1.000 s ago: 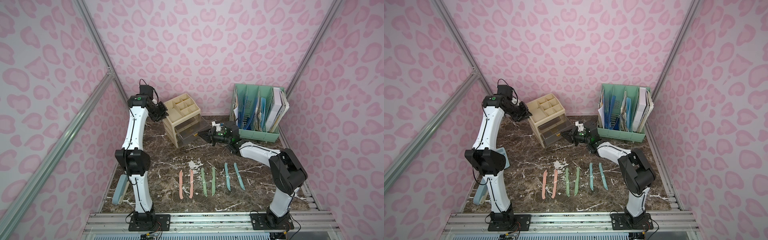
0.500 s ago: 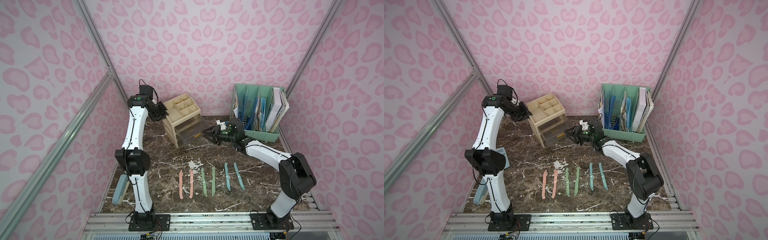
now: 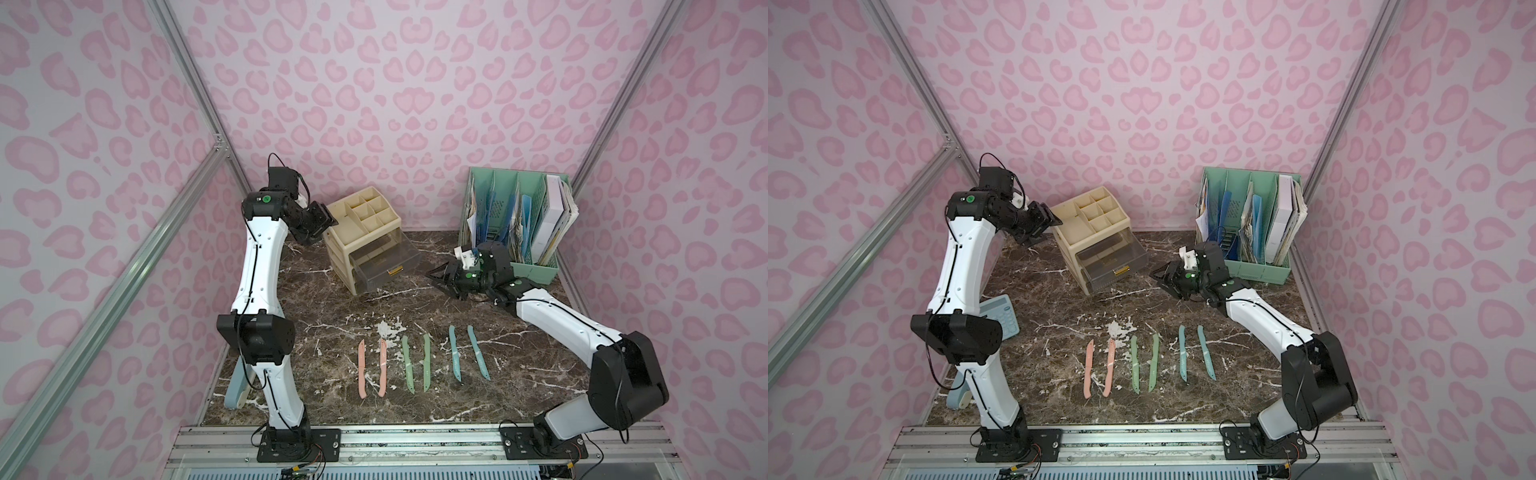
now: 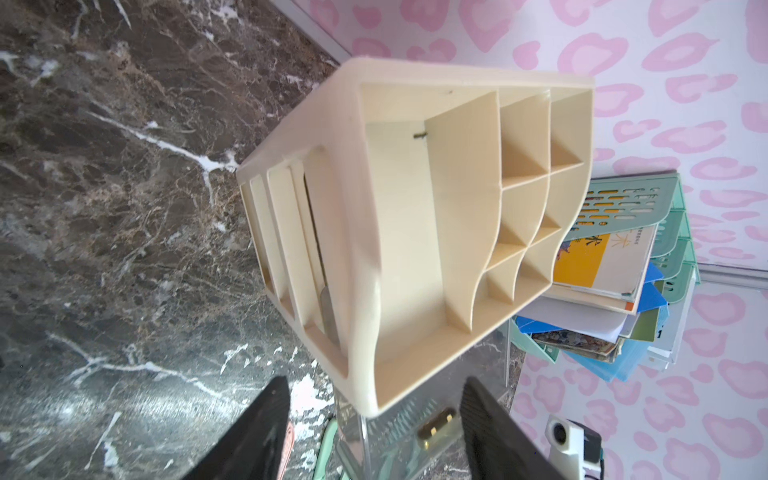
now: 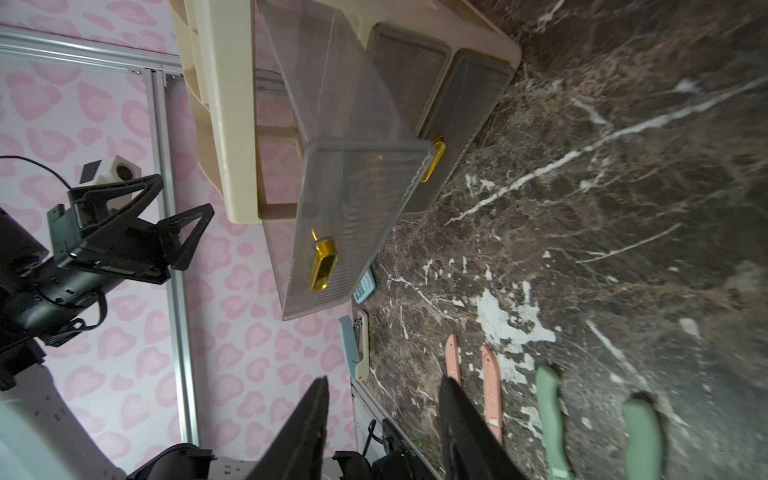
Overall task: Place the fruit knives into the drawer by color
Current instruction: Open the drawer in the storage box, then pick up the fruit knife from the center of the board.
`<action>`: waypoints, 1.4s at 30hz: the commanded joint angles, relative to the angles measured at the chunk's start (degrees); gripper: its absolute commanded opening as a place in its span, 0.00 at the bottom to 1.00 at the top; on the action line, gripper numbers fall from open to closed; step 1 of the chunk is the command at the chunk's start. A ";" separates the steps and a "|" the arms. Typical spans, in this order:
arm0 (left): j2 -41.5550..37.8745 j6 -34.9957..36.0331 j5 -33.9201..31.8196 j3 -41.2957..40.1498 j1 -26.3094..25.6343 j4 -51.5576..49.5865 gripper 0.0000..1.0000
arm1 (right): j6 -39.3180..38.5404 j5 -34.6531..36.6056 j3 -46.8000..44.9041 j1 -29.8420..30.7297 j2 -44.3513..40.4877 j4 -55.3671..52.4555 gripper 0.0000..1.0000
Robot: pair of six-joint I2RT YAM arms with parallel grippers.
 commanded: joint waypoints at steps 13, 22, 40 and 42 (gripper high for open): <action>-18.16 1.94 -1.92 -27.24 -2.68 6.06 0.84 | -25.82 20.49 -0.29 -0.38 -0.56 -29.31 0.63; -29.93 1.85 -1.80 -43.63 -5.76 8.18 0.95 | -28.21 30.31 -2.10 2.27 2.44 -35.81 0.68; -46.22 -0.60 4.38 -62.16 -9.78 13.02 0.99 | -29.34 35.40 -11.32 2.75 5.18 -32.14 0.58; -46.64 -0.79 4.43 -62.54 -9.99 13.22 0.99 | -29.26 35.66 -12.04 2.70 5.28 -31.45 0.55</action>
